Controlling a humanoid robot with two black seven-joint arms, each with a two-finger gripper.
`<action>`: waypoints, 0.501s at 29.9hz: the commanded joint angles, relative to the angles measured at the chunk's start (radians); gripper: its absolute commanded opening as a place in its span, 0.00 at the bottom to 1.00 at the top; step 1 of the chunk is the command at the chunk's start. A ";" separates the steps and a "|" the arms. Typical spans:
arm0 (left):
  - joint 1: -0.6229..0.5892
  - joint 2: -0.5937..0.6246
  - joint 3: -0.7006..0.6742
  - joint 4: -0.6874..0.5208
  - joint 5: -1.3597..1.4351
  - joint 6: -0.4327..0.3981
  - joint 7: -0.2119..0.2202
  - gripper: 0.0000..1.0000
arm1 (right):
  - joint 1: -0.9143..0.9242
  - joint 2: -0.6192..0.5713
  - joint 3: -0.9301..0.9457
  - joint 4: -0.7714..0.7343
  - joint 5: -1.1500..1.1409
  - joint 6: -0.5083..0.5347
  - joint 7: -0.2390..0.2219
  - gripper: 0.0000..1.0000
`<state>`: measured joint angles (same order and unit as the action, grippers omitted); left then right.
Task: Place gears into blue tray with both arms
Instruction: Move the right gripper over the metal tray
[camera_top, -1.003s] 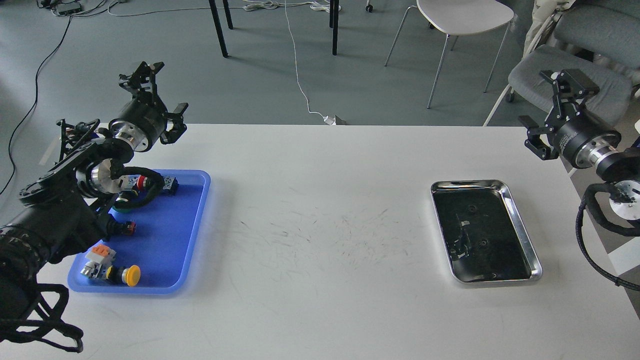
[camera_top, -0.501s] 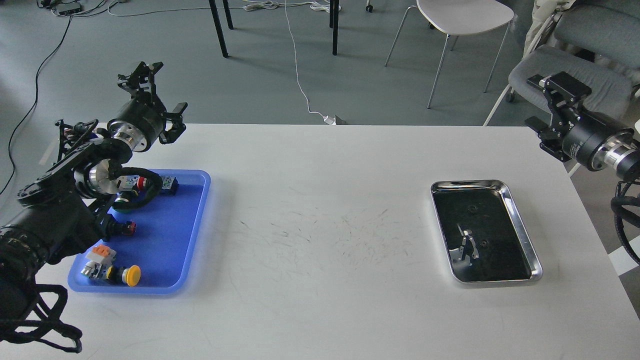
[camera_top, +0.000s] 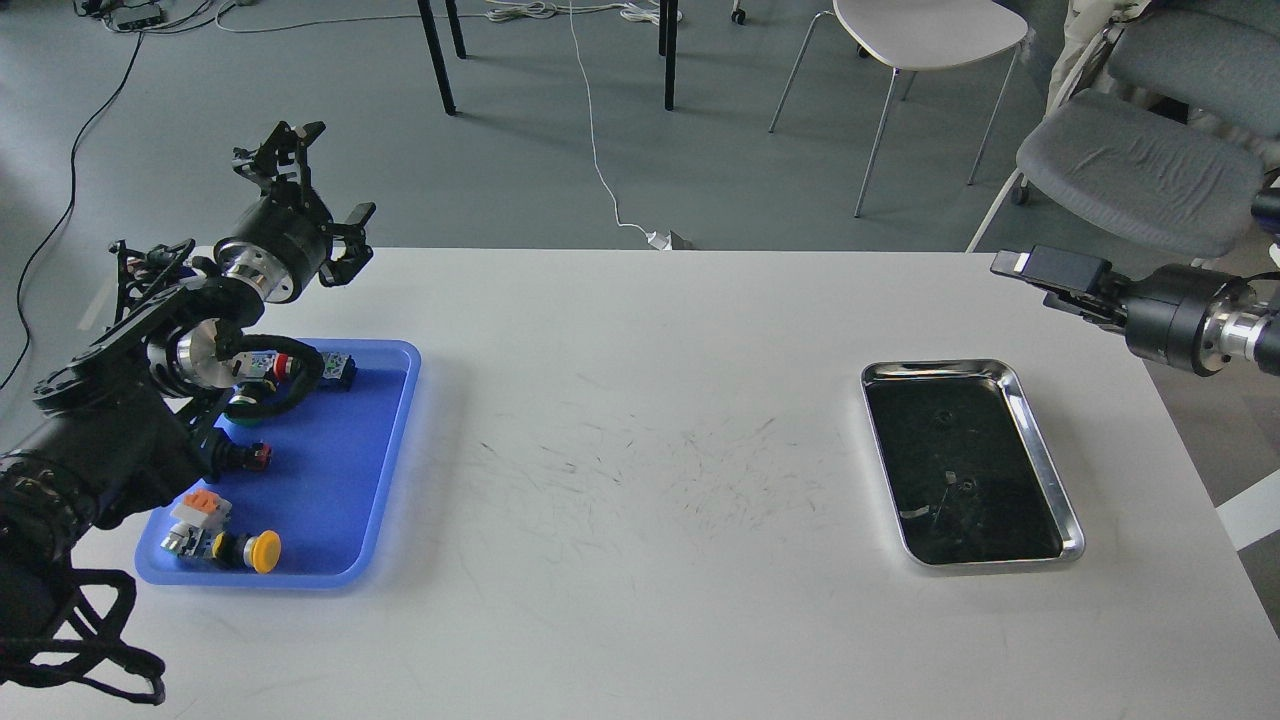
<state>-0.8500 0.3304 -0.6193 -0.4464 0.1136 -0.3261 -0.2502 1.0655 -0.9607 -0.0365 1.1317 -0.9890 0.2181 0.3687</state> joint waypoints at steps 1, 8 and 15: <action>0.000 0.001 0.000 0.000 0.001 -0.004 0.000 0.99 | 0.062 0.008 -0.100 -0.006 -0.143 -0.003 0.032 0.98; 0.000 0.002 -0.003 0.000 0.000 -0.011 0.000 0.99 | 0.148 0.060 -0.267 -0.050 -0.316 -0.009 0.090 0.97; 0.000 0.015 -0.008 0.000 0.000 -0.022 0.000 0.99 | 0.197 0.117 -0.390 -0.124 -0.439 -0.009 0.118 0.97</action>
<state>-0.8500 0.3416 -0.6259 -0.4464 0.1135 -0.3444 -0.2502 1.2470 -0.8747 -0.3725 1.0599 -1.3780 0.2090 0.4747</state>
